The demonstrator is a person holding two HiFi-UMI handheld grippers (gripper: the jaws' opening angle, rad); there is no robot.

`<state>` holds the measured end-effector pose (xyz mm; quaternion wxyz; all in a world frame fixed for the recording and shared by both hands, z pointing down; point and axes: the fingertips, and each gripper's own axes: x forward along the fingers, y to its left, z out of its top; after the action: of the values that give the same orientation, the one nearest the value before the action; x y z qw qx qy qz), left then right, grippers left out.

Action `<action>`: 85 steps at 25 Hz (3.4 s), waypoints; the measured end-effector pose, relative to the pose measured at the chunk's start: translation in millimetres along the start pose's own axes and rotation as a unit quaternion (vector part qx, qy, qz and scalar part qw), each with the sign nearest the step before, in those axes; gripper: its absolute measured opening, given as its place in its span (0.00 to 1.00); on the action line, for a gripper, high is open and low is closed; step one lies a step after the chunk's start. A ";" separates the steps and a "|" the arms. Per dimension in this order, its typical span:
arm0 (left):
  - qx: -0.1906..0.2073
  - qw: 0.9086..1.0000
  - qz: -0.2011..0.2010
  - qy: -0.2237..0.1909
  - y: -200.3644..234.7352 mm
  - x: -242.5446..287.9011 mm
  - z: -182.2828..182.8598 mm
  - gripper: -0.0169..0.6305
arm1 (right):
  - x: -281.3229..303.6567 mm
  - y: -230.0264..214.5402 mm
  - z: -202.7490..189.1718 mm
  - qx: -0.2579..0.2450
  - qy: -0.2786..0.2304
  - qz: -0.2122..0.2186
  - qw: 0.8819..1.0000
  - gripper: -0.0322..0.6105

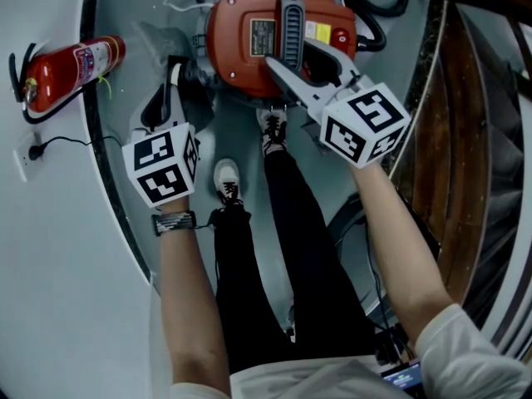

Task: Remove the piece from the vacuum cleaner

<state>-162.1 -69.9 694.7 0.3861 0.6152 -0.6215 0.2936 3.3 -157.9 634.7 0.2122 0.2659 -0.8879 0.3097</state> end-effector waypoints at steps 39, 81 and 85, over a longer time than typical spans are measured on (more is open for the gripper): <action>-0.109 0.994 0.015 -0.019 14.8 -2.9 -3.1 0.08 | -0.6 0.7 1.3 -0.008 -0.005 -0.004 1.000 0.39; -0.062 0.998 -0.002 -0.017 18.6 -3.4 -3.2 0.08 | -1.2 0.4 1.3 -0.007 -0.009 -0.008 1.000 0.39; -0.053 0.998 -0.002 -0.017 19.0 -3.6 -3.1 0.08 | -1.1 0.9 1.5 -0.010 -0.008 -0.008 1.000 0.39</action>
<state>-180.8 -64.0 695.3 0.4077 0.5999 -0.6417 0.2493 3.3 -157.9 632.7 0.2101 0.2730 -0.8906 0.2968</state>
